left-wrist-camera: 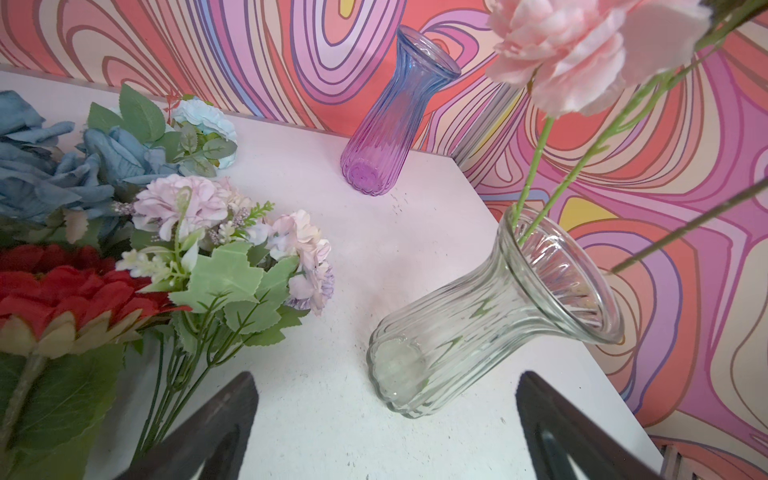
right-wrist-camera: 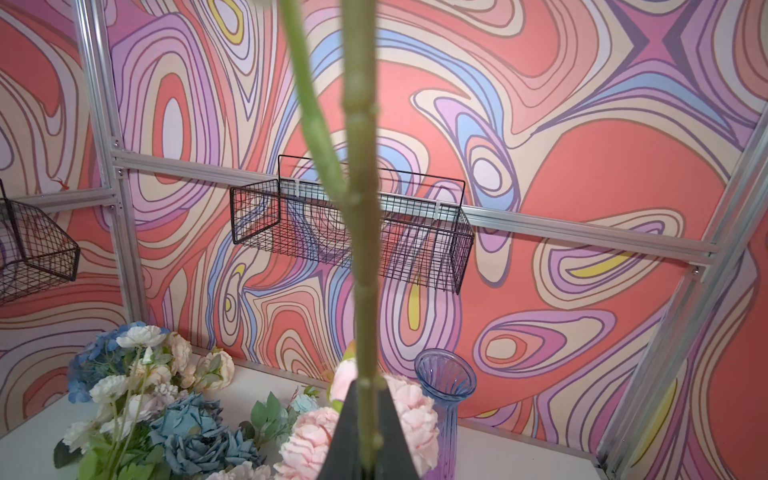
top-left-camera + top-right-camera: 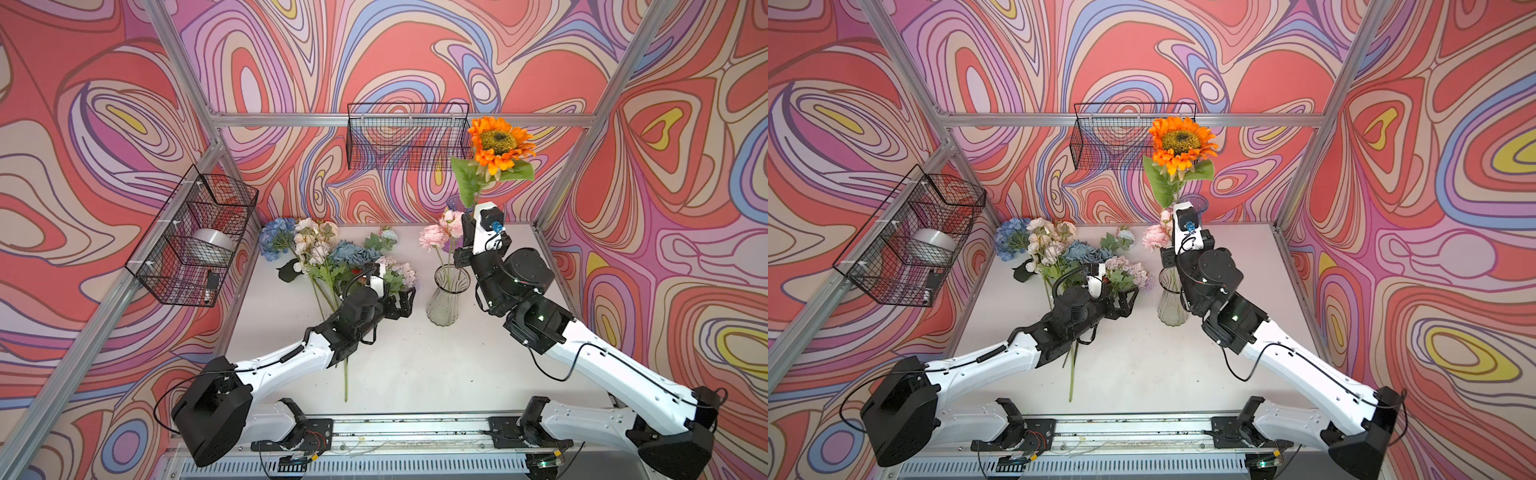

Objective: Arrange the flowers into the vase
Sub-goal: 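Raise the orange gerbera with the right gripper and lower it into the clear vase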

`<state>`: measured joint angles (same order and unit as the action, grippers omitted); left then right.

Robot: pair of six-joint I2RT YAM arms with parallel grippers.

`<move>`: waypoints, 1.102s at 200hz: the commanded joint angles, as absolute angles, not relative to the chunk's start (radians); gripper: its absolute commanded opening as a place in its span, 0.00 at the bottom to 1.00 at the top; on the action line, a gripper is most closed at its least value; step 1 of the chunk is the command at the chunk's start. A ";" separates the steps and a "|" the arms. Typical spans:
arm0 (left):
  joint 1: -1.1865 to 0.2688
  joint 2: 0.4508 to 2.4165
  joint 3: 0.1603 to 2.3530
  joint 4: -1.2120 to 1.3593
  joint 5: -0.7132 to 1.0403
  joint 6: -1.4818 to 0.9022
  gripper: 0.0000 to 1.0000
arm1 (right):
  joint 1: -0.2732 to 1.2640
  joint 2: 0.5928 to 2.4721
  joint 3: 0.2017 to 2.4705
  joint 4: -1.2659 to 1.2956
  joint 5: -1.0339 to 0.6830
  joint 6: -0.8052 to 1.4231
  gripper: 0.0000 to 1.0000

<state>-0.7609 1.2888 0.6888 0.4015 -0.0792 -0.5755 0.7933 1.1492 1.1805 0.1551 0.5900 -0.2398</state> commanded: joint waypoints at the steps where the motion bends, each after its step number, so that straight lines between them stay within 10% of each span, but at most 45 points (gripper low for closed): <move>1: -0.760 1.270 0.700 0.385 -0.093 -0.559 1.00 | 0.736 1.157 1.185 0.177 0.531 -0.178 0.00; 68: -0.753 1.273 0.690 0.389 -0.100 -0.553 1.00 | 0.484 1.131 1.000 0.141 0.324 0.187 0.00; 220: -0.749 1.288 0.684 0.408 -0.086 -0.569 1.00 | 0.471 1.237 0.811 0.056 0.179 0.388 0.00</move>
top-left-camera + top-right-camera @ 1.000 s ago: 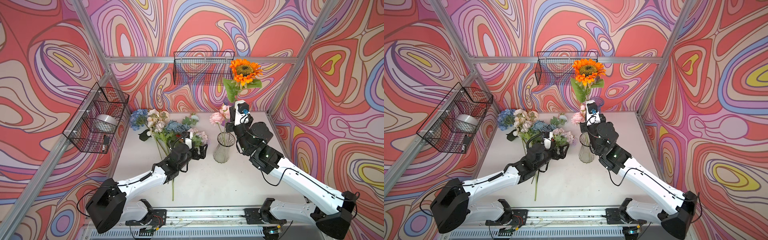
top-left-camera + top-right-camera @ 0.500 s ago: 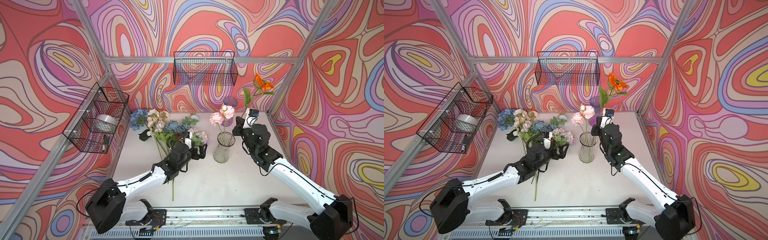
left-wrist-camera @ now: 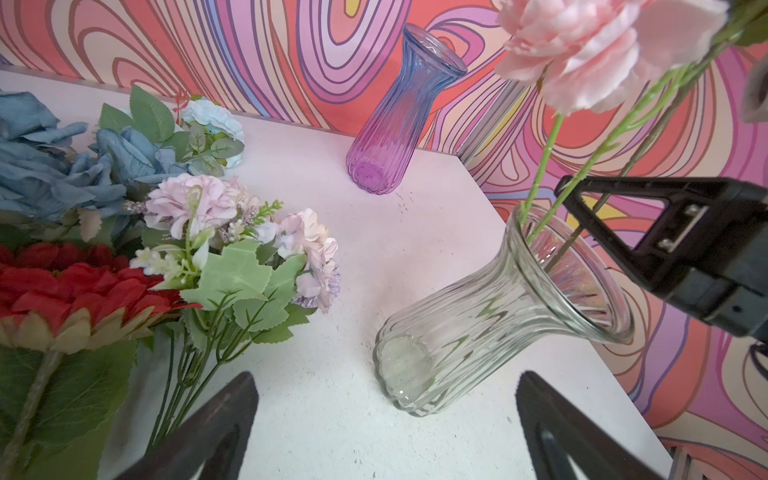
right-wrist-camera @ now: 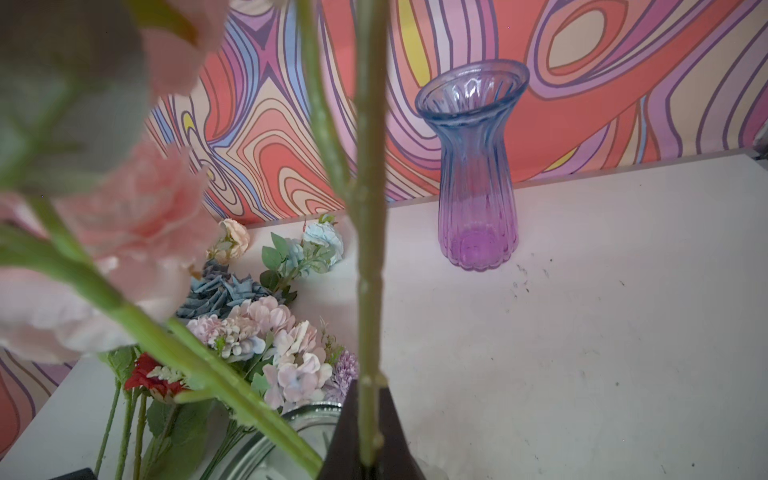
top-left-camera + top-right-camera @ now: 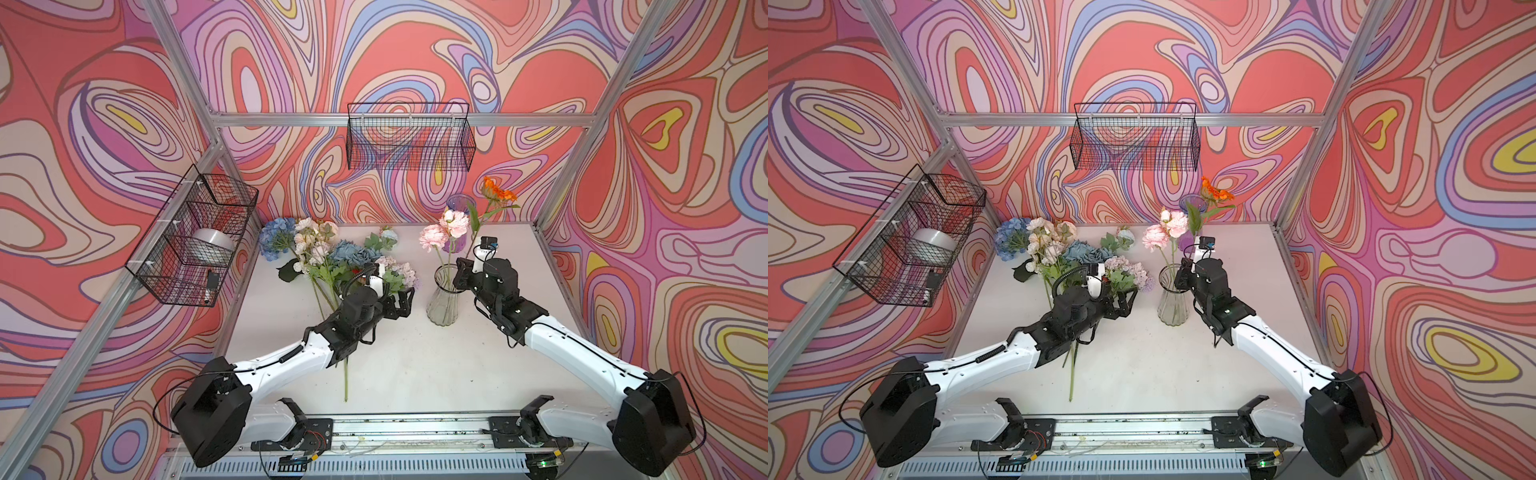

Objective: Arrange the flowers into the vase
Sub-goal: 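Raise the orange gerbera with the right gripper and lower it into the clear vase, then open the right gripper and draw back while the left reaches into the flower pile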

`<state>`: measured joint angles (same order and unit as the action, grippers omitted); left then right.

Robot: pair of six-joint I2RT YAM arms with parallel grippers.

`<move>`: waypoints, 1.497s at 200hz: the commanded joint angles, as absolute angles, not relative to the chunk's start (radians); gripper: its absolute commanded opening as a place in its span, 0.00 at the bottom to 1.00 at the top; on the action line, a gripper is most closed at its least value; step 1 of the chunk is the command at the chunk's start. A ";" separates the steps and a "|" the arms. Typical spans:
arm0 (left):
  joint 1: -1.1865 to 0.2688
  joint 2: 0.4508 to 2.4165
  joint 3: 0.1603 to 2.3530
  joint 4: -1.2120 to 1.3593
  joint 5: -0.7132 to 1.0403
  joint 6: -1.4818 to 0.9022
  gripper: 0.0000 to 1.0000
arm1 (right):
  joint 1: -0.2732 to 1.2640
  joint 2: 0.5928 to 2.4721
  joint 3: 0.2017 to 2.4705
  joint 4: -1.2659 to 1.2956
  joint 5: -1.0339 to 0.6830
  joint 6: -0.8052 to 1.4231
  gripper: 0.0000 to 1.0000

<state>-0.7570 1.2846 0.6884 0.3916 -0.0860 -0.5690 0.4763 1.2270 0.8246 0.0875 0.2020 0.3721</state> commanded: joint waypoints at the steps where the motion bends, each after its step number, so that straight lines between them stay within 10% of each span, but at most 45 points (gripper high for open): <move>1: -0.748 1.288 0.683 0.408 -0.087 -0.569 1.00 | 0.471 1.238 0.811 0.055 0.178 0.387 0.00; 145: -0.649 1.231 0.665 0.404 -0.070 -0.591 1.00 | 0.471 1.116 0.907 -0.279 0.115 0.363 0.57; 299: -0.520 0.955 0.476 0.071 -0.291 -0.728 1.00 | 0.568 0.990 0.923 -0.253 -0.231 0.441 0.57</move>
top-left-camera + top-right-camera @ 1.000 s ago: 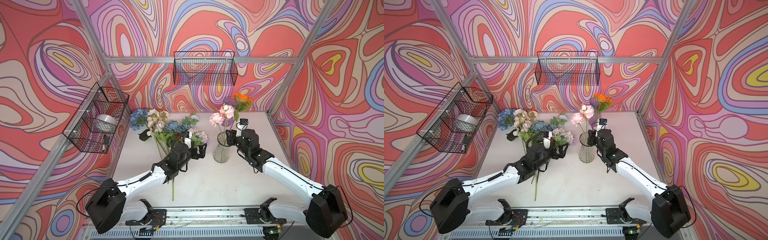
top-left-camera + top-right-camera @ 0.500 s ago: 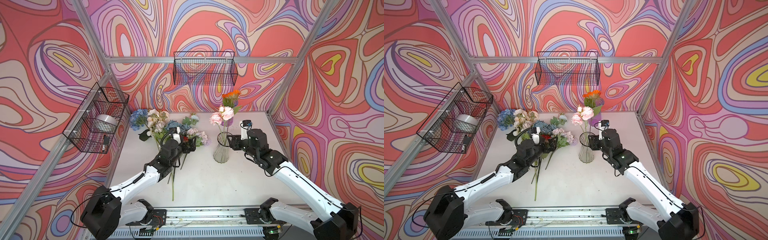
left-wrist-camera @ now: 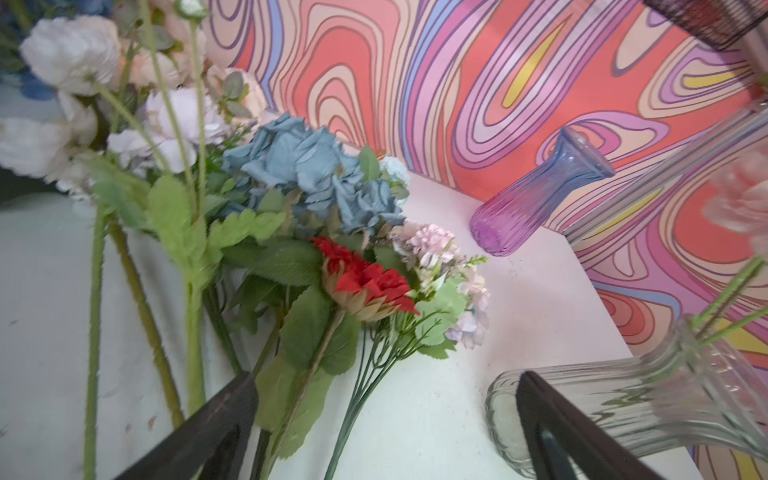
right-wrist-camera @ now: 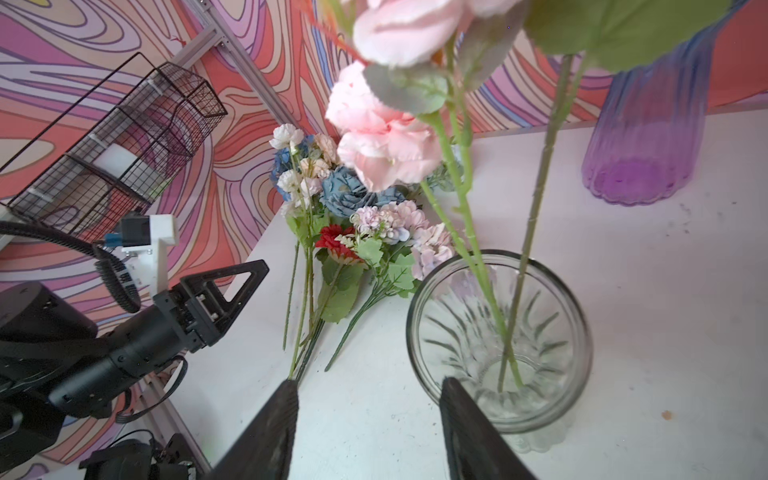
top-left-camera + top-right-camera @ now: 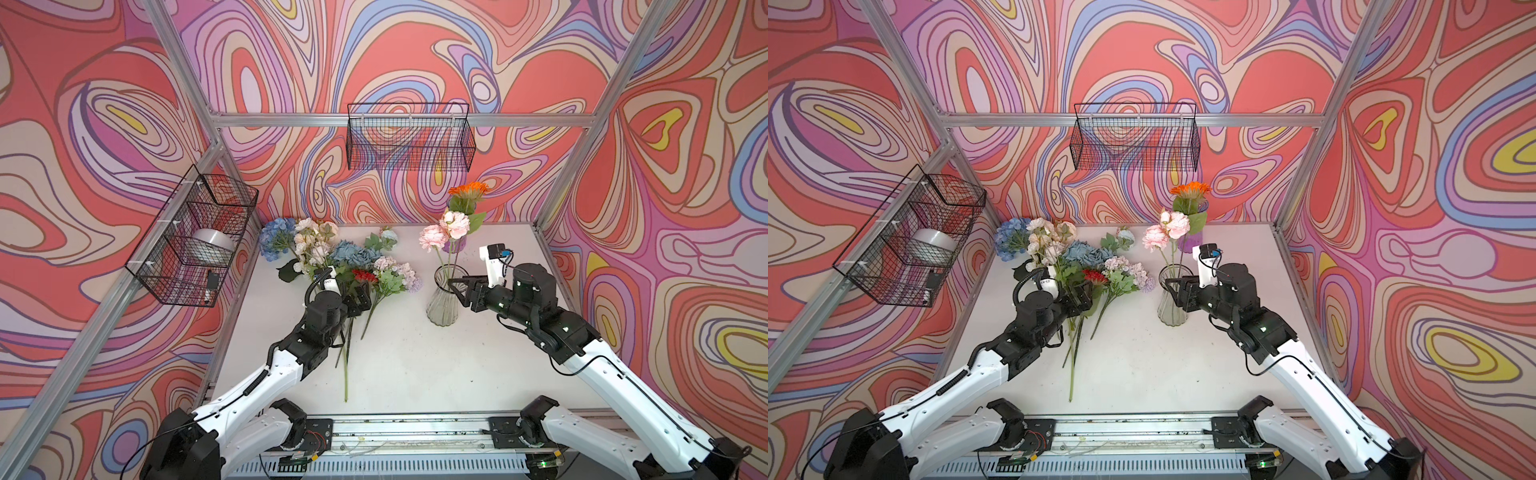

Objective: Arrange the flowers into the vase
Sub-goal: 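Open the right gripper and draw back while the left reaches into the flower pile, then grasp a white flower stem in the pile with the left gripper and lift it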

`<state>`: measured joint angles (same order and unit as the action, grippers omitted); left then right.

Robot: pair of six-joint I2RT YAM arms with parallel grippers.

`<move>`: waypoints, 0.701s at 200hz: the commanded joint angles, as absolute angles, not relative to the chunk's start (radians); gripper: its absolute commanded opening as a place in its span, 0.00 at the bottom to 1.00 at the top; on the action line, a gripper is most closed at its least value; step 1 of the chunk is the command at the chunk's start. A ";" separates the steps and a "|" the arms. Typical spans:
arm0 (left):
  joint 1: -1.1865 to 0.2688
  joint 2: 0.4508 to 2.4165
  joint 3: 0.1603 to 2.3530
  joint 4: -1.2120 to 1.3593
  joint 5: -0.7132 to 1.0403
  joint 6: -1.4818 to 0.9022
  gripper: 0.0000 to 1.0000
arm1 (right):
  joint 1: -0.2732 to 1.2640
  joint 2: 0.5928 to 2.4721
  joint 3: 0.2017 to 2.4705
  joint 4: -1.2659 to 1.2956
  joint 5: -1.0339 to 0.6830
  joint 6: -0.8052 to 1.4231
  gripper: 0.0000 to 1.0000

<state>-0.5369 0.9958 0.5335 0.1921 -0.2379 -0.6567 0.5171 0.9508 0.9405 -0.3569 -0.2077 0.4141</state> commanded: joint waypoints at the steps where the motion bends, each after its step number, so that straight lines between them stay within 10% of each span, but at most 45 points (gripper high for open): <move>1: -0.520 0.953 0.474 0.068 -0.291 -0.730 1.00 | 0.569 0.993 0.923 -0.251 -0.229 0.440 0.57; 140: -0.425 0.986 0.355 -0.013 -0.178 -0.750 0.53 | 0.699 1.256 1.009 -0.132 -0.180 0.393 0.57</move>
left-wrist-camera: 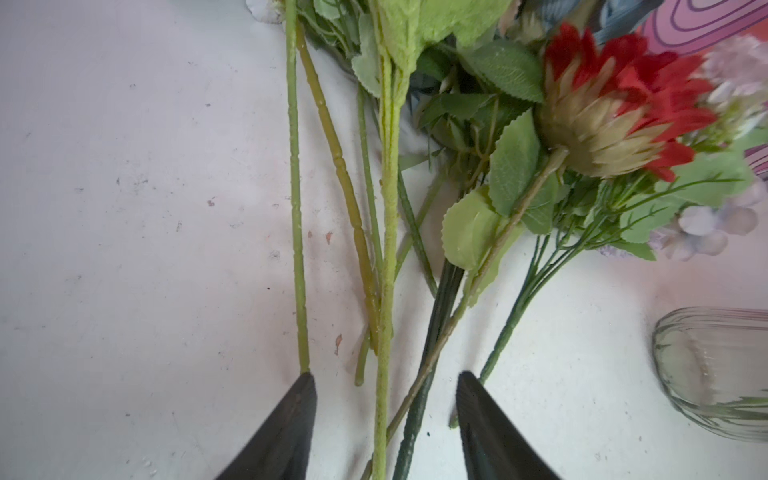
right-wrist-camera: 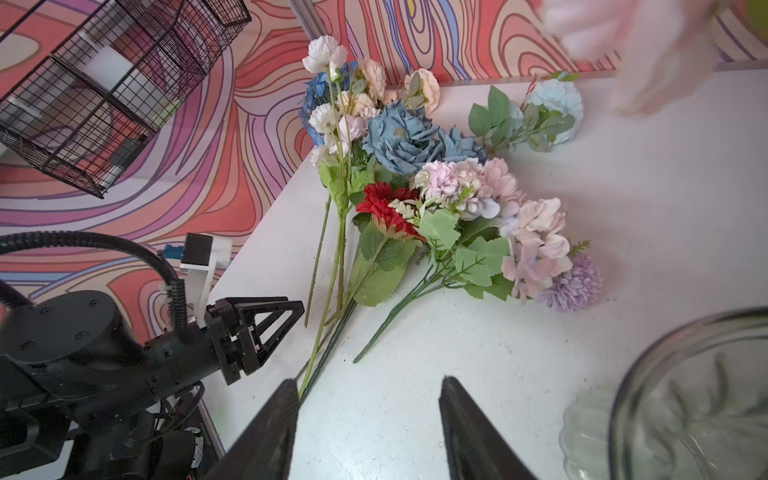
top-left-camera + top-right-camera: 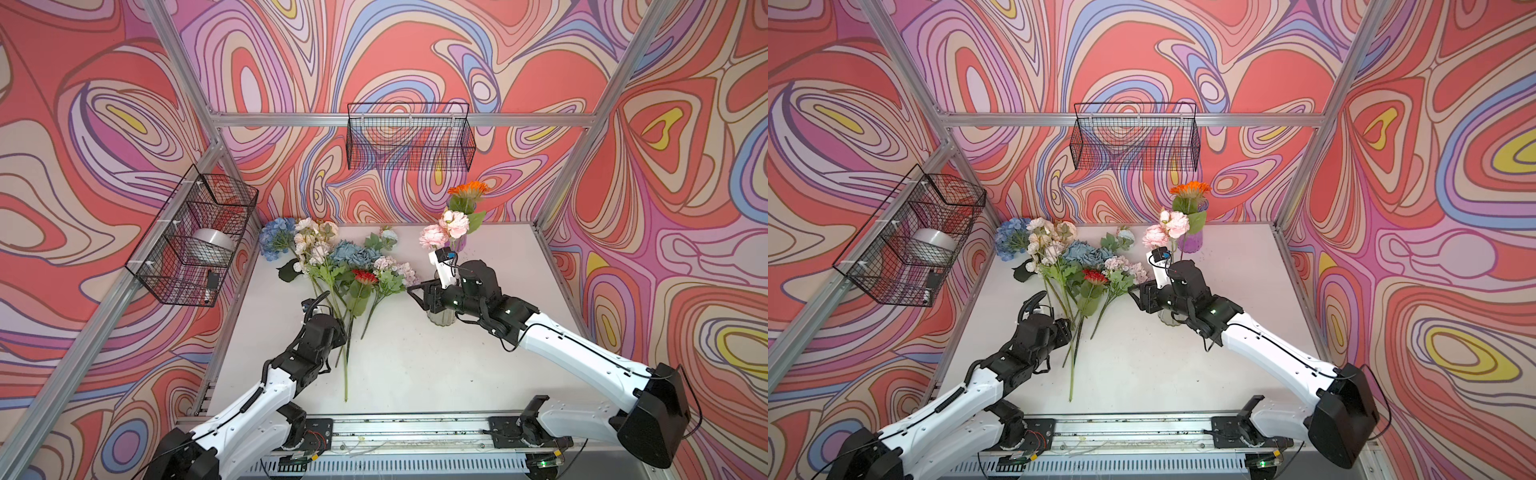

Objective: Arrange the flowers into the vase
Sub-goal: 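Grasp a white flower stem in the pile with the left gripper and lift it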

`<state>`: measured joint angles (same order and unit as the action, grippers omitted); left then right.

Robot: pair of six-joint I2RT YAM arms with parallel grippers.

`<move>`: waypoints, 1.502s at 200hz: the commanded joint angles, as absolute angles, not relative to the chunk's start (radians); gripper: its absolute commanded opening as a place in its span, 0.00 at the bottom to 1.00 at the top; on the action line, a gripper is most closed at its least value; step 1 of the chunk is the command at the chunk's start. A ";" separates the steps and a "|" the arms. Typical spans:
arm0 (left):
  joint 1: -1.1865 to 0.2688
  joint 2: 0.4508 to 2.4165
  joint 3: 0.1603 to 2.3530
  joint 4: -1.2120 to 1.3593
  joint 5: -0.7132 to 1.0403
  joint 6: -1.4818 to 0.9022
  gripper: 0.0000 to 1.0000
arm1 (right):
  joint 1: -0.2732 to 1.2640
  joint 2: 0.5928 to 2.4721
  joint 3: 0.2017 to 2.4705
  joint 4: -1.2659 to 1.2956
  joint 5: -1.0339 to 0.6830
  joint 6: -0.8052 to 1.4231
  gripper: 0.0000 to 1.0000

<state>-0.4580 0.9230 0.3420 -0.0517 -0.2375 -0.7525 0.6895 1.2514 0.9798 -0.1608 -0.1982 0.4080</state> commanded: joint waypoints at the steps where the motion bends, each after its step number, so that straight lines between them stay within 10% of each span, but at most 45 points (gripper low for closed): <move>1: -0.424 0.991 0.356 -0.009 -0.176 -0.750 0.53 | 0.699 1.256 1.009 -0.131 -0.179 0.393 0.57; 230: -0.387 1.320 0.434 0.153 -0.099 -0.753 0.00 | 0.706 1.234 1.028 -0.161 -0.135 0.377 0.57; 300: -0.387 1.255 0.444 0.113 -0.112 -0.753 0.00 | 0.706 1.236 1.031 -0.160 -0.130 0.377 0.57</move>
